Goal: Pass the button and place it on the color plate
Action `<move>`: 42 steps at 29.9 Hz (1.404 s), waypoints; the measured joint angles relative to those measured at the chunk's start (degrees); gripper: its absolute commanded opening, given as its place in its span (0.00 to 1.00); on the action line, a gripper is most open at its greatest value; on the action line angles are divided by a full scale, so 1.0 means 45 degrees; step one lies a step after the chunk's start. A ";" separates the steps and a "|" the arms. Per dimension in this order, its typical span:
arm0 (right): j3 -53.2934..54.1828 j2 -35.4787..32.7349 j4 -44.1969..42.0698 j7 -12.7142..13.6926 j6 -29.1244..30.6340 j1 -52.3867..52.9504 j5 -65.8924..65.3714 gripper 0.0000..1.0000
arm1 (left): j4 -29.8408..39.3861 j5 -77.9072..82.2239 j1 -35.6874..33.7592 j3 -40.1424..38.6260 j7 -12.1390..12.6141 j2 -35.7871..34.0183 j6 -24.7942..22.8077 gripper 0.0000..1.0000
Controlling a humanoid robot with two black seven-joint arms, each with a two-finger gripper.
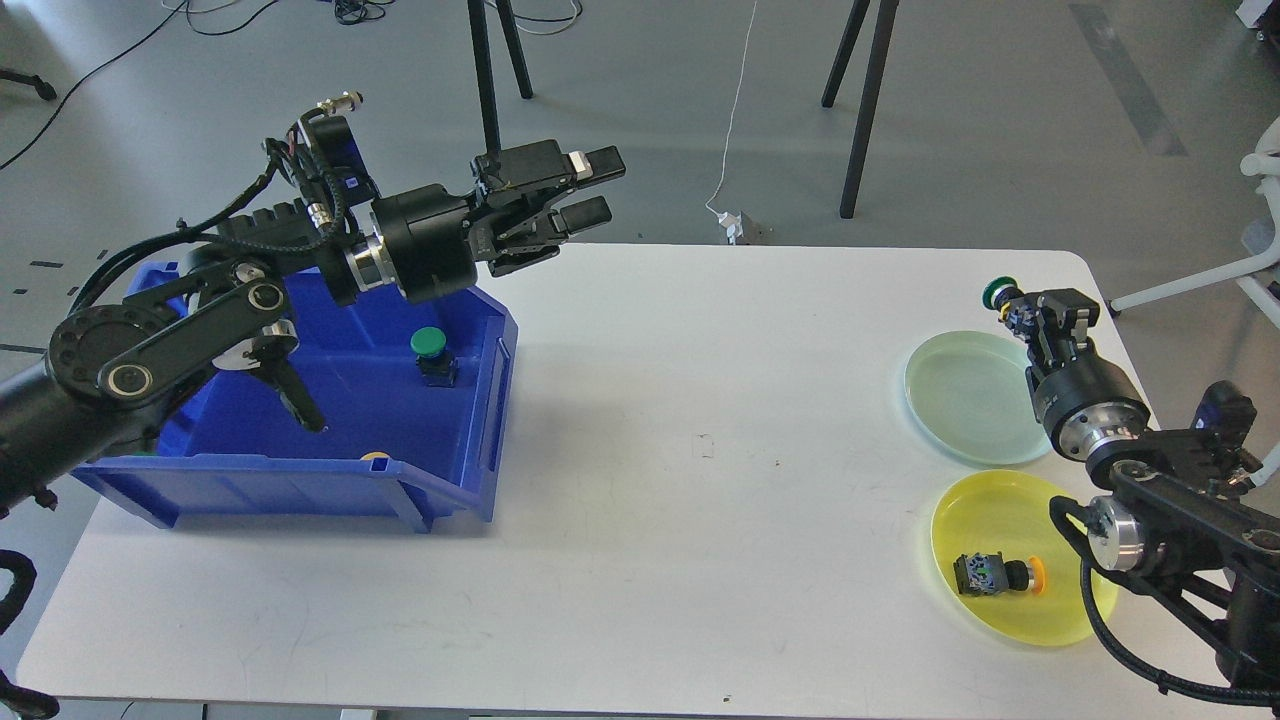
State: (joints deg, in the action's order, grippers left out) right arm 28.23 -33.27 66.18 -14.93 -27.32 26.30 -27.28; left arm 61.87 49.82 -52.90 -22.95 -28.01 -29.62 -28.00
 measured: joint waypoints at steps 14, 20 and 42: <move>-0.2813 0.1210 -0.3434 0.0114 -0.0154 0.1141 -0.0355 0.89 | -0.0003 0.0019 0.0168 0.0009 0.0000 -0.0102 0.0000 0.79; -0.2782 0.1238 -0.3295 0.0075 -0.0154 0.1133 -0.0311 0.99 | -0.0019 0.0022 0.0184 0.0021 0.0000 -0.0051 0.0000 0.82; 0.5107 -0.1107 0.0686 -0.0064 1.2194 0.0855 0.7072 0.99 | -0.1835 -0.5506 0.1369 -0.0839 0.0001 -0.0139 -0.0001 0.94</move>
